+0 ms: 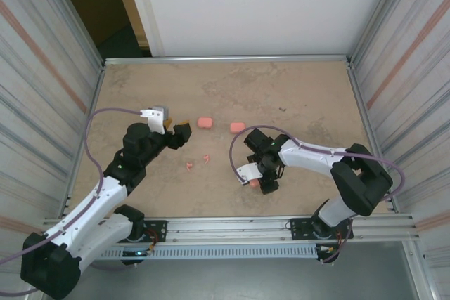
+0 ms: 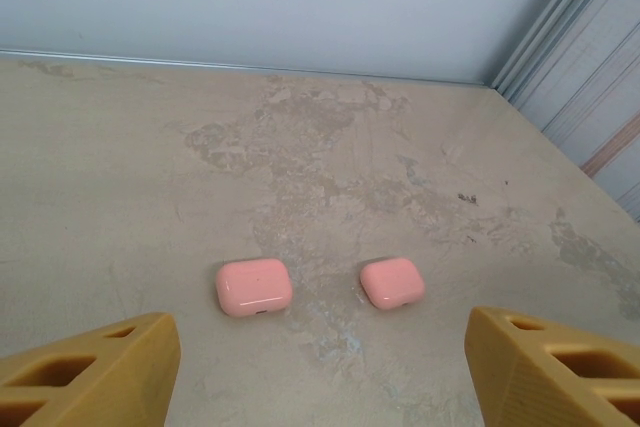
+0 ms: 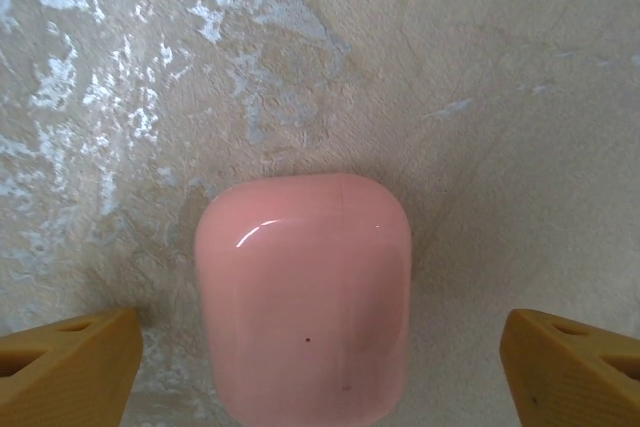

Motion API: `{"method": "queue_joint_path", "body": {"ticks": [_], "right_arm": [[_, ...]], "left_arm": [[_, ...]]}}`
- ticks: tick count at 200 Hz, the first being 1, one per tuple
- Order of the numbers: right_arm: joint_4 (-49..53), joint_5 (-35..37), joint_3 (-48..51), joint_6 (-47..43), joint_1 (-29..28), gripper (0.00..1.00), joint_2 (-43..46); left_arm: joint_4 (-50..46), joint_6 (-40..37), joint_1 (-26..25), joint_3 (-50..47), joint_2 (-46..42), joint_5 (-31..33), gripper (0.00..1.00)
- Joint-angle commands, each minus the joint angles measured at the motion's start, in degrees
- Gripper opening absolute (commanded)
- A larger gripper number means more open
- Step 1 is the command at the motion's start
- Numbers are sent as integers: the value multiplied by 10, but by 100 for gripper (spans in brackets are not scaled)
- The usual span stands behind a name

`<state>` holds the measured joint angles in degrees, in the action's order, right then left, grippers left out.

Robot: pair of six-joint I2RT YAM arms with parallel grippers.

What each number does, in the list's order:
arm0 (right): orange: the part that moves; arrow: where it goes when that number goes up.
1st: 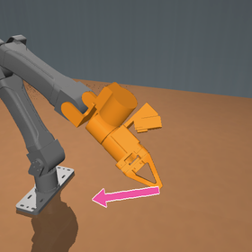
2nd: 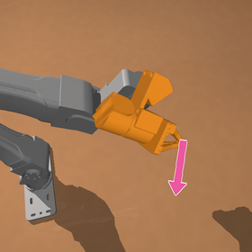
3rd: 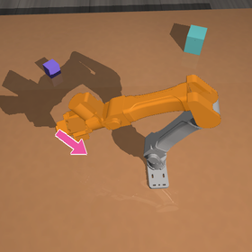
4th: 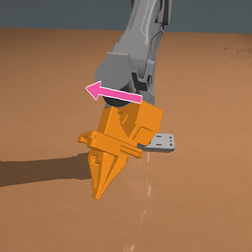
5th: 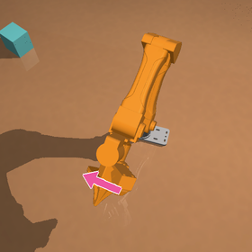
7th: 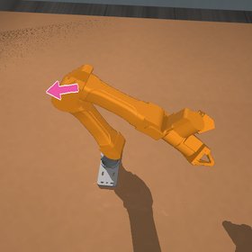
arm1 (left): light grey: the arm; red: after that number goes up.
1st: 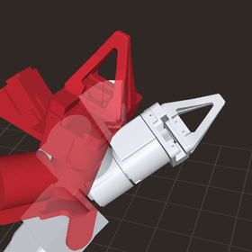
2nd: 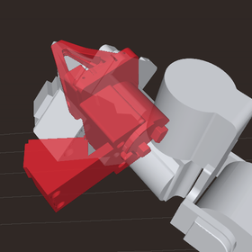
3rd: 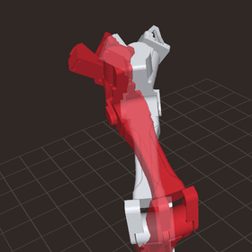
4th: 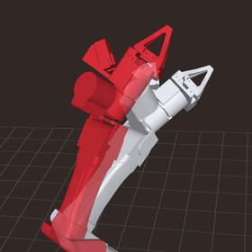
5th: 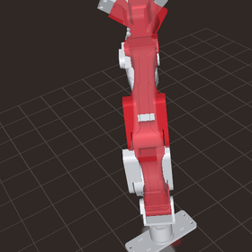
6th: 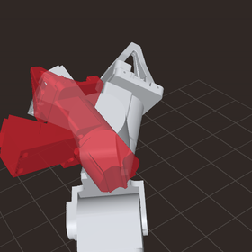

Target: Insert the wireless bluetooth earbuds into the charging case

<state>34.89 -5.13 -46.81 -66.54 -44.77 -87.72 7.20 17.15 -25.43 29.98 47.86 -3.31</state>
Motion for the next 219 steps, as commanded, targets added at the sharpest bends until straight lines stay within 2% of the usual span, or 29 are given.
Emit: {"method": "queue_joint_path", "body": {"ticks": [1,82,133,179,219], "right_arm": [[2,13,-5,-7,-1,87,-7],[19,14,-29,8,-2,68,-36],[19,9,-46,28,-6,46,-43],[13,-14,-51,51,8,44,3],[-26,-60,-49,94,33,45,76]], "left_arm": [[-3,-9,6,-6,-14,8,75],[-5,-10,8,-7,-19,7,76],[-10,-12,9,-10,-25,9,75],[-7,-8,9,-12,-26,-2,75],[-2,10,9,-13,-22,-67,75]]}}
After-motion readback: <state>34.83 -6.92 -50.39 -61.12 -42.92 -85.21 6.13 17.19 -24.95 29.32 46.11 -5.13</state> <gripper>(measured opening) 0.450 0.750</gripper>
